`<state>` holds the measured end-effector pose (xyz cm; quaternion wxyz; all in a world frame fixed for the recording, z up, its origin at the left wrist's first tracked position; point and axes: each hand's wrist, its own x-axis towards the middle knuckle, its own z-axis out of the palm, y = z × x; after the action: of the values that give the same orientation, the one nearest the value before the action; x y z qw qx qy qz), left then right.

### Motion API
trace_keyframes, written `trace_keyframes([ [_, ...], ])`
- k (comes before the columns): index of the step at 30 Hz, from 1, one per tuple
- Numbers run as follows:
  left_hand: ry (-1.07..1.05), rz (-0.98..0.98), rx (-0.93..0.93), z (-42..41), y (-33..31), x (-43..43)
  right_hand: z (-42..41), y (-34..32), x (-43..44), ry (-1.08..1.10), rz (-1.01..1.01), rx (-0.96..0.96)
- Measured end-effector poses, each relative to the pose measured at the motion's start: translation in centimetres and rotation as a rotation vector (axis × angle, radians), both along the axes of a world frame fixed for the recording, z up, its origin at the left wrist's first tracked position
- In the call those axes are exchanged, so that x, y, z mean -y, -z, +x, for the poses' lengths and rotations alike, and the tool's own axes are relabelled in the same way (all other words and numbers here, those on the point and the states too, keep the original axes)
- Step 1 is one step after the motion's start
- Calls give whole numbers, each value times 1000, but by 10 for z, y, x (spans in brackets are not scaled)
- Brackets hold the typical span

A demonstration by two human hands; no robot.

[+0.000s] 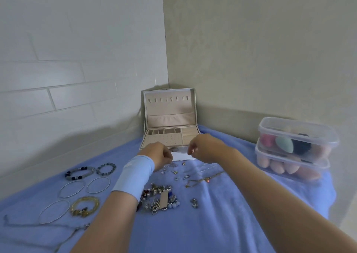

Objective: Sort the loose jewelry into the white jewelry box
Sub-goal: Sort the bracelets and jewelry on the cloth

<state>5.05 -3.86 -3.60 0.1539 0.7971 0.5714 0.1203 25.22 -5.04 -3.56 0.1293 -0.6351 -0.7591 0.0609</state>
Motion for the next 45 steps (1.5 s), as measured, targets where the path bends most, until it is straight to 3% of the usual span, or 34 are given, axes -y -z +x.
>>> trace_keyframes([
  [17, 42, 8, -16, -33, 39, -33, -60, 38, -27, 51, 56, 159],
  [19, 39, 35, 54, -31, 40, -32, -58, 40, -25, 37, 76, 49],
  [23, 70, 26, 357, -25, 36, -29, -60, 42, -23, 50, 92, -413],
  [27, 61, -116, 658, -26, 22, -22, -65, 35, -19, -7, 79, -799],
  [29, 73, -190, 703, -30, 15, -18, -67, 27, -14, -51, 45, -930],
  [35, 135, -248, 748, -39, -1, -10, -71, 11, 0, -122, 45, -1021],
  [39, 205, -335, 815, -40, -9, -6, -71, 3, 3, -122, 71, -1209],
  [45, 186, -216, 851, -42, -22, -1, -66, 5, 0, -200, 17, -1396],
])
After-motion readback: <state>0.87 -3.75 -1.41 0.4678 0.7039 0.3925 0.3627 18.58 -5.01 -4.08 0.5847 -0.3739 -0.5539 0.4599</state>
